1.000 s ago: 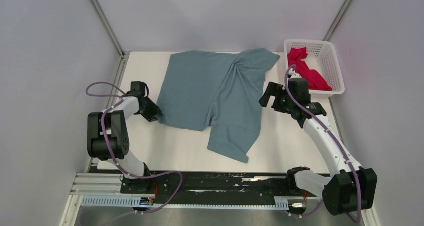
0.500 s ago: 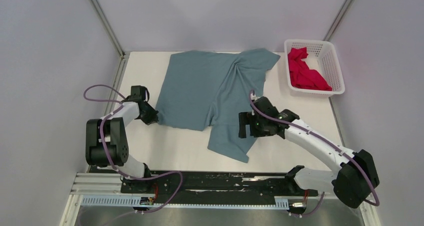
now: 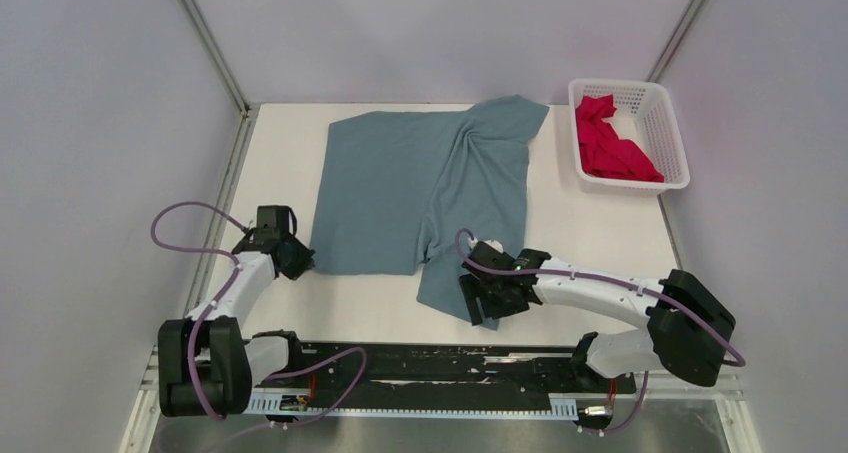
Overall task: Fold and stack the t-shirts
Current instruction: Flatten out the tshirt
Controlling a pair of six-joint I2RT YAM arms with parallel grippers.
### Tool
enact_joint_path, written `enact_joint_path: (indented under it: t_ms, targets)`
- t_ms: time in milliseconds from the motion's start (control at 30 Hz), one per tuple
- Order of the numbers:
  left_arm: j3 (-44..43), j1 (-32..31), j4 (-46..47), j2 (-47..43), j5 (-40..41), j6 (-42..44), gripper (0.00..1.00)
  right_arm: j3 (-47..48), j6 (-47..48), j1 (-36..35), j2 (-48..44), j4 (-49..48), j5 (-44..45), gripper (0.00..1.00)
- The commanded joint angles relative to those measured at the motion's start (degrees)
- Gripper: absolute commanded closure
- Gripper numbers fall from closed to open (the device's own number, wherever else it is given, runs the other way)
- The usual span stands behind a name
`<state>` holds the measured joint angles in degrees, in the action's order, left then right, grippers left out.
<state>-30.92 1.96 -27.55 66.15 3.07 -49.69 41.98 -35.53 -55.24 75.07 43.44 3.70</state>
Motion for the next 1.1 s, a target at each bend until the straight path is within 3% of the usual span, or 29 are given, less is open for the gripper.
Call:
enact_joint_path:
  t_ms: [0,133,300,467,767,1067]
  targets:
    - [0.38,-0.27,-1.00,-3.98,0.91,-1.83,1.00,-1.32,-3.52,-1.42,2.02,-2.83,2.24,0.29]
    - [1.80,-0.26,1.16,-6.00,0.01,-2.14,1.00,-2.86,-4.22,-1.66,3.16,-3.73,5.14,0.40]
    - [2.54,-0.21,5.42,-7.43,-2.46,-2.52,1.00,-2.75,-4.93,-1.54,4.60,-5.27,6.88,0.80]
    - [0.67,-0.27,6.74,-7.27,-2.69,-1.48,1.00,0.23,-4.99,1.58,1.88,-2.64,11.20,0.99]
    - [-12.45,-0.51,8.03,-2.67,-2.23,2.69,1.00,16.15,5.83,21.10,-2.89,-2.48,21.14,1.00]
    - [-32.87,-3.42,10.44,-4.43,1.78,5.68,1.00,42.22,21.09,24.85,-2.46,-12.36,31.92,1.00]
